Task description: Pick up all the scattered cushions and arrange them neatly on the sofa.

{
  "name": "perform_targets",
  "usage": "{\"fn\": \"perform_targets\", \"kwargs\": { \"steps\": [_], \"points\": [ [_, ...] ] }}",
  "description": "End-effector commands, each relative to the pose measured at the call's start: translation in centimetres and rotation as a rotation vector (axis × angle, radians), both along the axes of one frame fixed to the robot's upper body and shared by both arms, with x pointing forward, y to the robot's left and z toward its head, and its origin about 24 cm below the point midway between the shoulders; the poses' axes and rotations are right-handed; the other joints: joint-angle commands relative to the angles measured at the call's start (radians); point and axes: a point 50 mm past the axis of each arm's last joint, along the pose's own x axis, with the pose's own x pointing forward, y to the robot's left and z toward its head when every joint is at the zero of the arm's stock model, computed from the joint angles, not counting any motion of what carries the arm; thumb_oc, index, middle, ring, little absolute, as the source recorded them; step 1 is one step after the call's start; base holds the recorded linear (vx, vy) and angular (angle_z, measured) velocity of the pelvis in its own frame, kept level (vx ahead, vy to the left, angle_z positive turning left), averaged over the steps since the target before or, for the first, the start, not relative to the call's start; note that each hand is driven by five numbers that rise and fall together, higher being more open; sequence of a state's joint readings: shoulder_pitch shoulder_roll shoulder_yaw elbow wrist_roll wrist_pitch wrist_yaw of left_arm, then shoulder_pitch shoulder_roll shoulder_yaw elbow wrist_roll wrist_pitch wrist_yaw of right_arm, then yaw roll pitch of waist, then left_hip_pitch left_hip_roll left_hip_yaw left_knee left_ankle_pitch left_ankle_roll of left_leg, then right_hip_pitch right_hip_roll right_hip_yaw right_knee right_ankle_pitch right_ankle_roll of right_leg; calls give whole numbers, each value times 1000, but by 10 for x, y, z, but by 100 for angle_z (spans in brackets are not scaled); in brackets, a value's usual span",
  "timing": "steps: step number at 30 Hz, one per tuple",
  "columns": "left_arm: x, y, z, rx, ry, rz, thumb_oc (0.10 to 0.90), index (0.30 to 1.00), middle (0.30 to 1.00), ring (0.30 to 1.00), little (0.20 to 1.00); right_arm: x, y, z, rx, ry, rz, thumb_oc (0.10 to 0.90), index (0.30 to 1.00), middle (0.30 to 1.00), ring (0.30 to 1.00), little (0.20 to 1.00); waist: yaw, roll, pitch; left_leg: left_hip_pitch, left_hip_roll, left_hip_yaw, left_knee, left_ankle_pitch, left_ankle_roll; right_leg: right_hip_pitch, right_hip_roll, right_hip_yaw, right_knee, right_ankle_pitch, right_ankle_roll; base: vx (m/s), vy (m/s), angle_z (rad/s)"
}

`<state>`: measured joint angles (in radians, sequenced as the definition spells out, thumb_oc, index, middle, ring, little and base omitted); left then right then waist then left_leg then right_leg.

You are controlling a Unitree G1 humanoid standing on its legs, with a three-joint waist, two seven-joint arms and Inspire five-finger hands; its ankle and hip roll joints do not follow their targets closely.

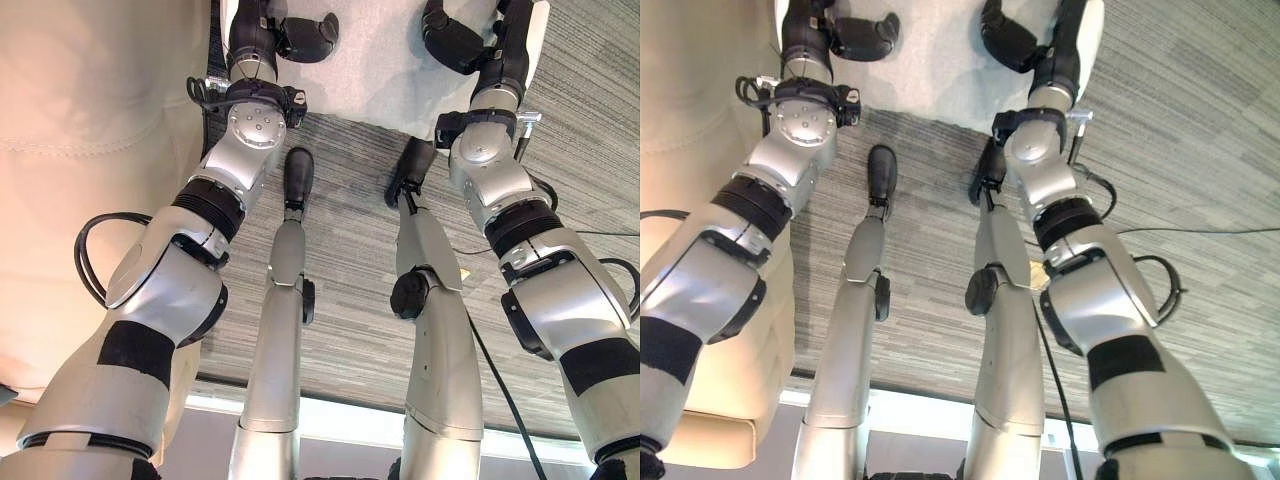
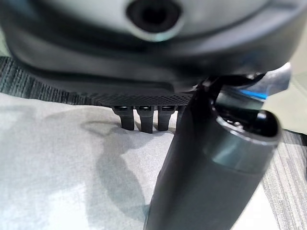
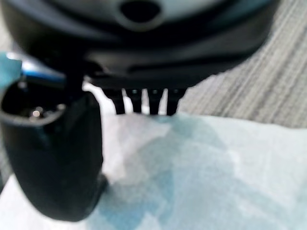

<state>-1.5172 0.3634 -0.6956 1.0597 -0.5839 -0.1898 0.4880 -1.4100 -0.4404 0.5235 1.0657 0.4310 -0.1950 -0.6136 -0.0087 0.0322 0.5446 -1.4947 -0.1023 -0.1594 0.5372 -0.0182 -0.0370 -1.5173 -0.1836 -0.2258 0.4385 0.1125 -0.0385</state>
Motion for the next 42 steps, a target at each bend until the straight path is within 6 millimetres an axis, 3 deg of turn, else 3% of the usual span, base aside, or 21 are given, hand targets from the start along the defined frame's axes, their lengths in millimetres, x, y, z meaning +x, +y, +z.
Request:
{"fn": "perform_targets", "kwargs": {
  "steps": [1, 2, 3, 4, 5, 14, 23, 27, 33, 34, 36, 38, 39, 40, 41, 42],
  "points": [
    [-10, -44, 8, 17, -34, -194, 800, 900, 900, 900, 900, 1, 51, -7, -35, 9, 162, 711, 766, 766, 766, 766, -8, 35, -25, -3, 11, 35, 15, -73, 3, 67, 6, 71, 171, -265, 108, 0, 0, 0],
    [-12, -48, 12, 5, -42, -219, 776, 865, 865, 865, 865, 0, 55, -4, -44, -1, 179, 422, 333, 333, 333, 333, -8, 38, -25, -4, 12, 37, 13, -74, 4, 64, 8, 72, 167, -264, 109, 0, 0, 0],
    [-14, -52, 13, -14, -48, -241, 615, 622, 622, 622, 622, -1, 58, -2, -45, -11, 186, 400, 300, 300, 300, 300, -7, 39, -25, -7, 11, 39, 11, -73, 4, 61, 8, 73, 165, -263, 108, 0, 0, 0],
    [-14, -52, 13, -15, -49, -242, 563, 545, 545, 545, 545, -1, 58, -2, -46, -11, 186, 400, 300, 300, 300, 300, -7, 40, -25, -7, 11, 39, 11, -73, 4, 61, 8, 73, 165, -263, 108, 0, 0, 0],
    [-19, -60, 21, -57, -74, -289, 400, 300, 300, 300, 300, -4, 64, 3, -44, -38, 211, 400, 300, 300, 300, 300, -8, 42, -25, -10, 10, 39, 13, -74, 5, 58, 9, 76, 165, -259, 110, 0, 0, 0],
    [-36, -65, 32, -217, -163, -394, 400, 300, 300, 300, 300, -21, 75, 27, -48, -194, 260, 400, 300, 300, 300, 300, -1, 58, -25, 10, 6, 50, 10, -75, 10, 73, 10, 88, 164, -253, 114, -2, 4, 0],
    [-52, -90, 11, -279, -168, -517, 400, 300, 300, 300, 300, -40, 90, 31, -38, -320, 328, 400, 300, 300, 300, 300, -5, 50, -25, 90, 4, 53, -12, -64, 11, 145, 14, 85, 143, -230, 118, -21, 4, 0],
    [-59, -95, -7, -299, -159, -547, 400, 300, 300, 300, 300, -51, 99, 20, -53, -354, 373, 400, 300, 300, 300, 300, -14, 34, -25, 188, 11, 55, -48, -51, 5, 242, 17, 70, 106, -208, 123, -67, -5, 5],
    [-65, -96, -36, -333, -124, -563, 400, 300, 300, 300, 300, -60, 94, -1, -65, -360, 394, 400, 300, 300, 300, 300, -23, 14, -25, 339, 16, 53, -110, -37, -3, 393, 11, 50, 41, -187, 126, -79, -14, 4],
    [-67, -96, -45, -328, -116, -556, 400, 300, 300, 300, 300, -62, 88, -11, -64, -354, 383, 400, 300, 300, 300, 300, -27, 6, -25, 412, 21, 51, -139, -34, -7, 462, 12, 39, 10, -179, 127, -77, -12, 6],
    [-68, -94, -51, -325, -109, -550, 400, 300, 300, 300, 300, -63, 85, -16, -50, -353, 380, 400, 300, 300, 300, 300, -27, 2, -25, 456, 22, 48, -162, -30, -11, 505, 18, 35, -14, -176, 126, -68, -23, 7],
    [-73, -89, -64, -333, -107, -547, 400, 300, 300, 300, 300, -69, 76, -32, -65, -338, 374, 400, 300, 300, 300, 300, -24, -9, -25, 583, 30, 44, -211, -27, -19, 633, 22, 17, -75, -169, 125, -55, -33, 1],
    [-73, -89, -66, -333, -102, -547, 400, 300, 300, 300, 300, -69, 76, -34, -64, -334, 373, 400, 300, 300, 300, 300, -24, -9, -25, 592, 31, 43, -216, -26, -19, 642, 23, 16, -81, -169, 125, -23, -30, 0],
    [-76, -84, -77, -334, -90, -544, 400, 300, 300, 300, 300, -73, 69, -46, -77, -319, 365, 400, 300, 300, 300, 300, -21, -13, -26, 676, 38, 38, -249, -24, -22, 720, 24, 4, -114, -164, 126, 0, 0, 0],
    [-76, -84, -78, -335, -86, -544, 400, 300, 300, 300, 300, -73, 69, -47, -77, -315, 364, 400, 300, 300, 300, 300, -20, -13, -25, 683, 39, 37, -254, -23, -22, 728, 25, 3, -119, -163, 126, -92, -34, 0],
    [-80, -79, -91, -335, -69, -545, 400, 300, 300, 300, 300, -77, 62, -65, -80, -279, 360, 400, 300, 300, 300, 300, -14, -18, -46, 755, 36, 36, -294, 11, -22, 809, 22, -19, -169, -131, 122, -11, -53, -1]
  ]
}}
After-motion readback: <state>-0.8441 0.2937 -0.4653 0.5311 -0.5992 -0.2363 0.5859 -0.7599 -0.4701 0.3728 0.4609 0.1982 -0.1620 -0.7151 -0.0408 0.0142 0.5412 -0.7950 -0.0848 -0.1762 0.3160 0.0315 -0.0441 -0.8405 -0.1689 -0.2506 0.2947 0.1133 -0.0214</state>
